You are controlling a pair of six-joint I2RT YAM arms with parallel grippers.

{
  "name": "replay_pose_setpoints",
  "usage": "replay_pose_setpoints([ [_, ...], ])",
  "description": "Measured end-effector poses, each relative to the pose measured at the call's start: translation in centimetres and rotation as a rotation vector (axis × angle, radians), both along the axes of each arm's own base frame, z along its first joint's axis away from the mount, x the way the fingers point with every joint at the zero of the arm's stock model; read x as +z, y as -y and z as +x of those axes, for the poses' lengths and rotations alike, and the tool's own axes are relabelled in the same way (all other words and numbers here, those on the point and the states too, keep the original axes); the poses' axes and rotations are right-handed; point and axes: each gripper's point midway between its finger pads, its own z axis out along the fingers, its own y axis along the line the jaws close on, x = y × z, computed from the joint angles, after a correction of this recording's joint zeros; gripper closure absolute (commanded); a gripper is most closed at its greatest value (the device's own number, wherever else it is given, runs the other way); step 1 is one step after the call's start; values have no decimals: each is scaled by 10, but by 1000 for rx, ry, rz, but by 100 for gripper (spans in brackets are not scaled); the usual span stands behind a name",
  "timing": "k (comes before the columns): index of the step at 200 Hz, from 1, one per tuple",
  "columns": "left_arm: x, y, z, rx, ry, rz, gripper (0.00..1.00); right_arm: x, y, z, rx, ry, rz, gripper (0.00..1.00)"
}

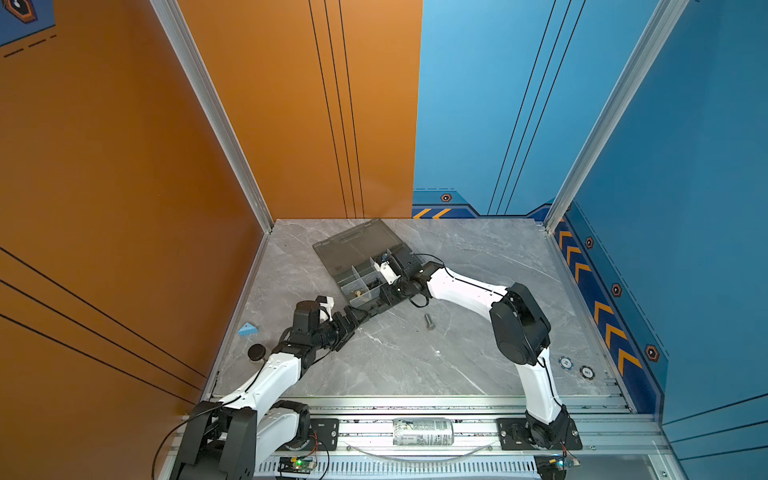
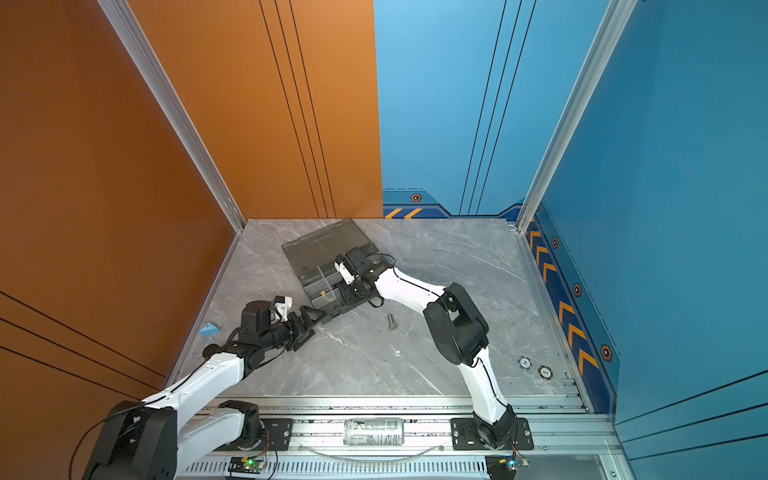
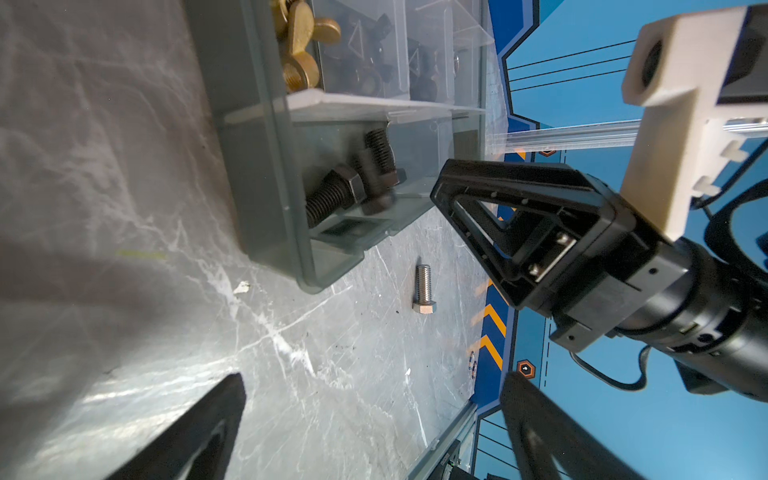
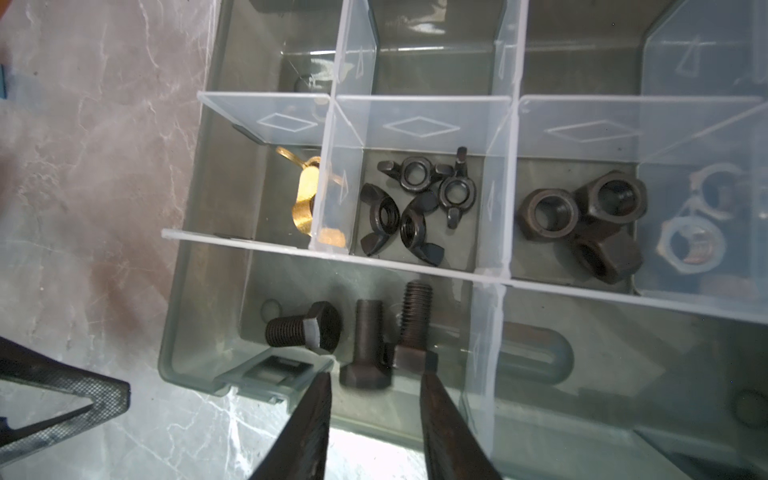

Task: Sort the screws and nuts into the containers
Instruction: 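Open the right gripper to drop the black bolt into the long compartment, then move the open right gripper down to the silver bolt on the table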

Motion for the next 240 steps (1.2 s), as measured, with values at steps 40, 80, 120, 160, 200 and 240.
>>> replay_pose_setpoints([
  [40,0,0,0,1,0,0,2,2,4,-1,-6,2,-10,58],
  [80,0,0,0,-1,1,-2,2,30,25,-9,-49,50,-11,50],
  [120,0,-1,0,1,1,-2,2,44,59,-23,-130,59,-20,46],
  [160,3,-1,2,2,14,-5,2,17,96,-40,-213,10,-103,44],
  [200,2,0,2,-2,10,-7,2,-10,126,-54,-277,-48,-185,44],
  [240,0,0,2,-1,3,-6,2,-28,144,-64,-309,-99,-230,44],
])
